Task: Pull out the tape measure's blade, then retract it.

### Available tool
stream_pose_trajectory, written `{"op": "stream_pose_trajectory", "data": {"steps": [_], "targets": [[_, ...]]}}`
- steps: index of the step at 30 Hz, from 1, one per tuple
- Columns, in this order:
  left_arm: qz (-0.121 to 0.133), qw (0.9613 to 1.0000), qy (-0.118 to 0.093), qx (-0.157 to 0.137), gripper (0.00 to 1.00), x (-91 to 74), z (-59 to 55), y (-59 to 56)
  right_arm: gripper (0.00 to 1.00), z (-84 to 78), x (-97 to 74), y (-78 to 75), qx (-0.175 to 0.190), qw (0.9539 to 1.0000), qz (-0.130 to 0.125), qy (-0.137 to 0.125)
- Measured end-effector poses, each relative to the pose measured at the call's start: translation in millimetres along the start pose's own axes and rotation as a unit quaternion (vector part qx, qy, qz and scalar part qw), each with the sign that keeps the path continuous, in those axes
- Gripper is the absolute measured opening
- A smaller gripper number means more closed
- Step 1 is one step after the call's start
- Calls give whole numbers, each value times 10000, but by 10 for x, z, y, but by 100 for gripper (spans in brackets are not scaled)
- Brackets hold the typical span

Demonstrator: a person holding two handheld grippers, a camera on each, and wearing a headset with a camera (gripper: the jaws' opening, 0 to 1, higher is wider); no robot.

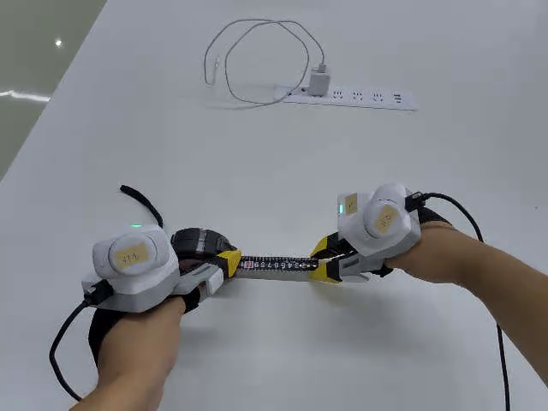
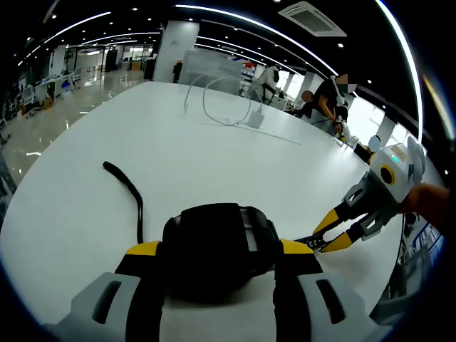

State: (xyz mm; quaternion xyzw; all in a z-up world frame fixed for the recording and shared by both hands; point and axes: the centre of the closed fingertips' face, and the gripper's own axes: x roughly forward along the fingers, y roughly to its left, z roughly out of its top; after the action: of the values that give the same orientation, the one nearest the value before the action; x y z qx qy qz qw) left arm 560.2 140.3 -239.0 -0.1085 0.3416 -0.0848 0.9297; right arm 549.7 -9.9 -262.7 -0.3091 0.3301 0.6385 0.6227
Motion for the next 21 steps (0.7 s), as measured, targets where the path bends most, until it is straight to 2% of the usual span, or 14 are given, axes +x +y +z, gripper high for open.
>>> {"op": "stream_pose_trajectory", "data": {"steps": [21], "targets": [[-2,10000,9,-29,58,0,-3,3,10,170,131,0,-58,9999,99,-73]]}}
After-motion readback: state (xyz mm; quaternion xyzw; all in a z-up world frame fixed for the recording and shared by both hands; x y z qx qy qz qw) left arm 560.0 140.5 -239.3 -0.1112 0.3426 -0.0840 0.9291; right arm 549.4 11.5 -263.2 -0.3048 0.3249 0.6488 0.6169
